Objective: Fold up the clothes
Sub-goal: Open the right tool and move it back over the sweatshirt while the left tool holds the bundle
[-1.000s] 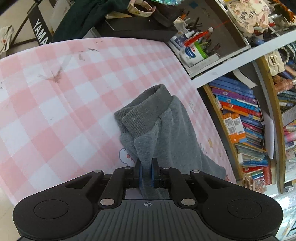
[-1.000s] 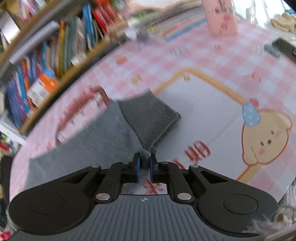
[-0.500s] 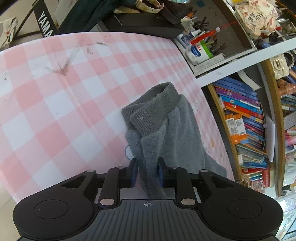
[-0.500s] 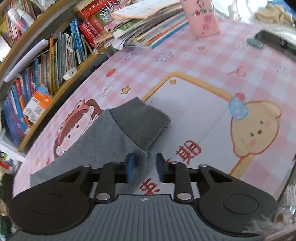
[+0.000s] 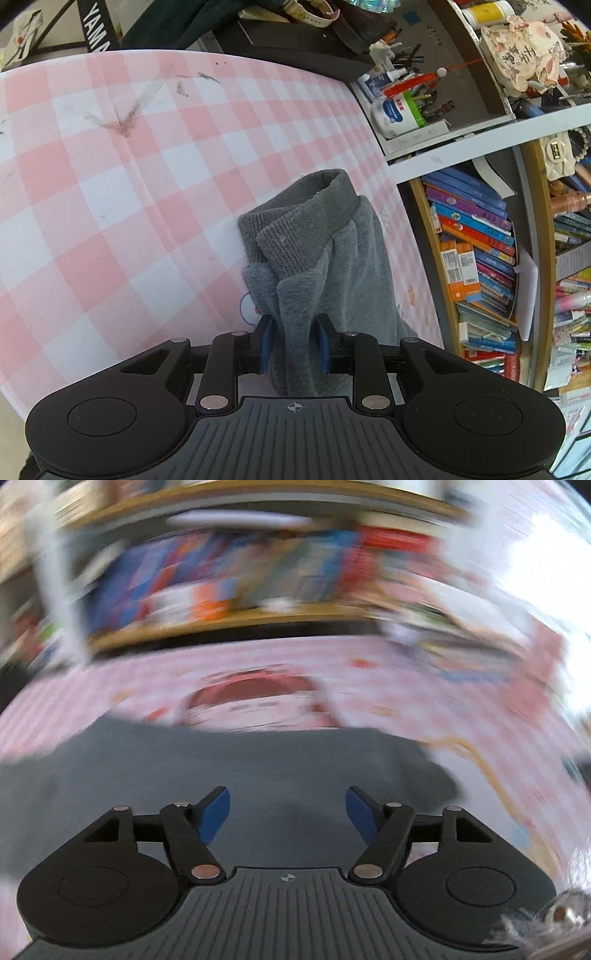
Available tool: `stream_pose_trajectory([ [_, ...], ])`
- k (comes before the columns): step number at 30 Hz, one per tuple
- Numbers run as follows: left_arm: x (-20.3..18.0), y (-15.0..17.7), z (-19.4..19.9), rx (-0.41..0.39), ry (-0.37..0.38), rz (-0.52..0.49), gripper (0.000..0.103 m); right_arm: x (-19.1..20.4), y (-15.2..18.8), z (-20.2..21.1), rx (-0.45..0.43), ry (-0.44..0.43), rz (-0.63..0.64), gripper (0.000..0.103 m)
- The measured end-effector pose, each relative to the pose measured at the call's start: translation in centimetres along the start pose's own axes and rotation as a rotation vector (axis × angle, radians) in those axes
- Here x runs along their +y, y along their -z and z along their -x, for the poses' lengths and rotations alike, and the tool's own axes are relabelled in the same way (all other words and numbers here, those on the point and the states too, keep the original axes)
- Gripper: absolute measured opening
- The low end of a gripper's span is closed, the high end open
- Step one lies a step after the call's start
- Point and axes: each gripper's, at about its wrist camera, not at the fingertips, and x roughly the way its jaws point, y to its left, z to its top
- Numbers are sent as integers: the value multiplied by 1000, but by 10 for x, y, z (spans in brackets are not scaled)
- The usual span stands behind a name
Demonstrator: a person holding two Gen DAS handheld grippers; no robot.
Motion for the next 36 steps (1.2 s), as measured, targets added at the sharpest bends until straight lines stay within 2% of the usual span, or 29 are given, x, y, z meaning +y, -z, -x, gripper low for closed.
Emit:
stream_pose_trajectory([
  [3,1,-2,-3,6,9,4,19,43,0,-14,26,-116,169,71],
  [7,1,-6,-8,22,18,-22,11,95,2,-33,67,-220,305,71],
  [10,-11,-7,-7,26,-4,-103,9,126,3,-41,71,-270,375,71],
  [11,-22,-5,-1,1,10,-168,9,135,3,-44,71,-283,394,71],
  [13,-41,1,13,-53,62,-286,9,153,3,-48,70,-293,423,71],
  [15,-53,8,26,-100,138,-343,9,169,5,-54,79,-283,441,71],
  [19,-26,8,16,-68,65,-171,9,182,20,-60,140,-262,446,71],
  [21,-12,6,11,-40,31,-103,10,181,24,-58,133,-260,435,71],
  [22,-7,5,8,-25,25,-79,14,181,26,-57,131,-260,430,71],
  [24,-5,1,4,-8,18,-57,17,179,26,-57,136,-258,424,72],
  [25,-7,0,2,0,16,-66,24,179,26,-58,138,-257,420,72],
  [28,-11,-3,-6,13,10,-84,32,180,27,-56,135,-244,429,73],
  [33,-11,-4,-12,17,25,-73,32,183,30,-51,129,-228,454,72],
  [36,-11,-4,-14,7,30,-63,29,183,32,-49,130,-223,459,72],
])
